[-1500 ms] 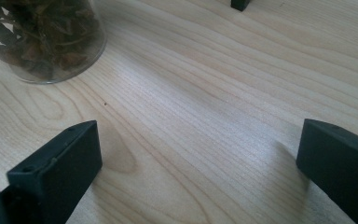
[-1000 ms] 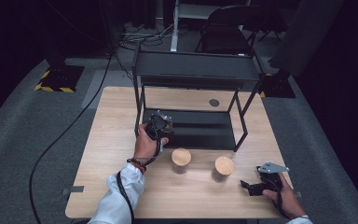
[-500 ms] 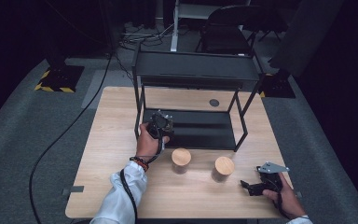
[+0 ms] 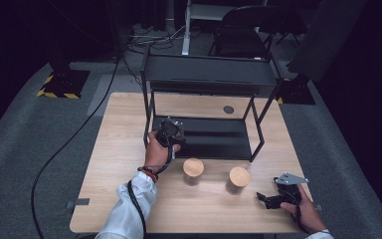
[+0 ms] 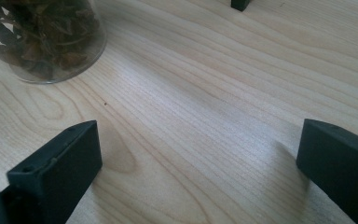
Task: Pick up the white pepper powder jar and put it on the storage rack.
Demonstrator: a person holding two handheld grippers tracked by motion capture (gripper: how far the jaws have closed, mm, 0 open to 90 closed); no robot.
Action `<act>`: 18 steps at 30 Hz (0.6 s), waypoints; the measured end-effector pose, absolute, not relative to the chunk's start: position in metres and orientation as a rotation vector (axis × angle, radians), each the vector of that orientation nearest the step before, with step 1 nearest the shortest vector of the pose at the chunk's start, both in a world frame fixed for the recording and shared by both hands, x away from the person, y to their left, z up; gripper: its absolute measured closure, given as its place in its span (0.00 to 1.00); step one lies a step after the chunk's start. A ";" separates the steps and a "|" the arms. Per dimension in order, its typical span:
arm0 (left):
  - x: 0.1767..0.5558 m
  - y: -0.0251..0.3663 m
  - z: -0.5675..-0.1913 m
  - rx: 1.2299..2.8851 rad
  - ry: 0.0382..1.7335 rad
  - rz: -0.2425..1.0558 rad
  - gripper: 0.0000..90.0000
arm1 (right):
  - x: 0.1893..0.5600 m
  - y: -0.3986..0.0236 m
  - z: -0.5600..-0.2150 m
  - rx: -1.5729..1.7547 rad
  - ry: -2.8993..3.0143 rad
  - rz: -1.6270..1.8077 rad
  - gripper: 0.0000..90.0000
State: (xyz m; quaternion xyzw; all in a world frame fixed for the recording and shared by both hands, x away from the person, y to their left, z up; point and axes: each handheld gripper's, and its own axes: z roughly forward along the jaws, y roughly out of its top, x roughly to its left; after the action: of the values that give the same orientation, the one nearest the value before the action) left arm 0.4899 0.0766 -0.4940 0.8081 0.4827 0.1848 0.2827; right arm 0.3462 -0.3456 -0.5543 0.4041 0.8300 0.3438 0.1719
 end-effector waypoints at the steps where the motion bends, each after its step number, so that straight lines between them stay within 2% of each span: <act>1: 0.490 0.076 -0.494 2.165 1.295 0.499 0.32 | 0.346 -0.346 -0.554 1.147 2.356 0.976 0.00; 7: 0.489 0.075 -0.493 2.170 1.295 0.509 0.31 | 0.346 -0.346 -0.554 1.147 2.356 0.976 0.00; 18: 0.488 0.074 -0.494 2.170 1.309 0.536 0.22 | 0.346 -0.346 -0.554 1.147 2.356 0.976 0.00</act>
State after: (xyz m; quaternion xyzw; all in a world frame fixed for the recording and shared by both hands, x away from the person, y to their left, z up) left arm 0.4877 0.0745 -0.4943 0.8062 0.4862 0.1990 0.2721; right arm 0.3462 -0.3456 -0.5543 0.4041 0.8300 0.3439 0.1716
